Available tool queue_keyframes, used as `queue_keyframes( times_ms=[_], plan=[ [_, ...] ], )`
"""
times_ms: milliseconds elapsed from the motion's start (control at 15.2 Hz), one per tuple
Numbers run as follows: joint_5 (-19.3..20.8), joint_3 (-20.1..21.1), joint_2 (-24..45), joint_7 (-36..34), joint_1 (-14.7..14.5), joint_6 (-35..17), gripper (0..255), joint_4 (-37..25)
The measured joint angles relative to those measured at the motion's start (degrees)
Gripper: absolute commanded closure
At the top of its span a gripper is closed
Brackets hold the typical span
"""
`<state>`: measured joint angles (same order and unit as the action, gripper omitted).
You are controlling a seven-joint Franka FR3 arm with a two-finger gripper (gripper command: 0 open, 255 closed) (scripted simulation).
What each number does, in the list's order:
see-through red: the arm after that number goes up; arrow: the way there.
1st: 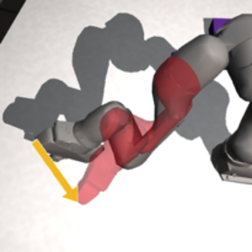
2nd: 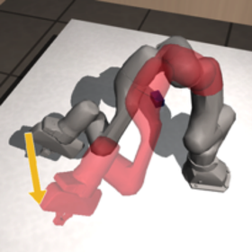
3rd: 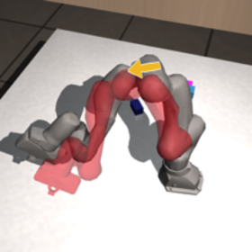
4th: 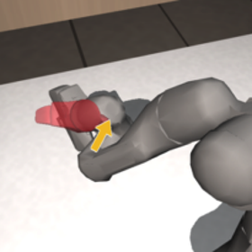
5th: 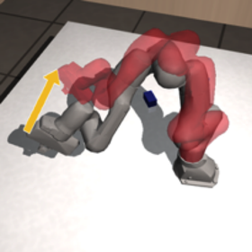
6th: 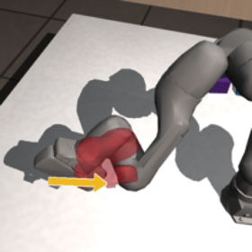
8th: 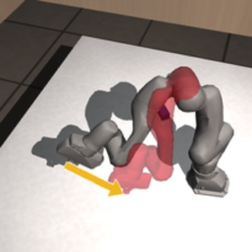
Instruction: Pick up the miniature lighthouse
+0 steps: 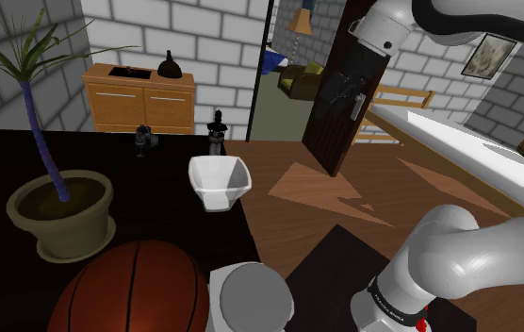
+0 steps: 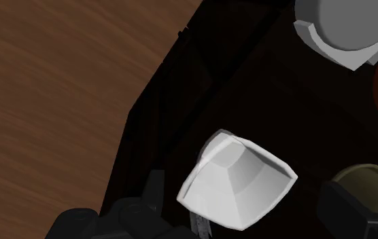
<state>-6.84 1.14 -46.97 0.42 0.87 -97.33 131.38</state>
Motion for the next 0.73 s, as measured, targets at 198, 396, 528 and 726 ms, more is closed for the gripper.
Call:
queue_keyframes(
  times_ms=[198, 396, 528, 726],
  plan=[
    [0.3, 0.8, 2.0, -0.4, 0.1, -2.1, 0, 0.0],
    [0.9, 2.8, 6.3, -1.7, 0.4, -6.7, 0, -0.2],
    [1.7, 4.0, 10.8, -2.5, 0.7, -10.2, 0, -1.5],
    [3.1, 6.2, 16.2, -4.5, 1.2, -14.5, 0, -3.0]
  ],
)
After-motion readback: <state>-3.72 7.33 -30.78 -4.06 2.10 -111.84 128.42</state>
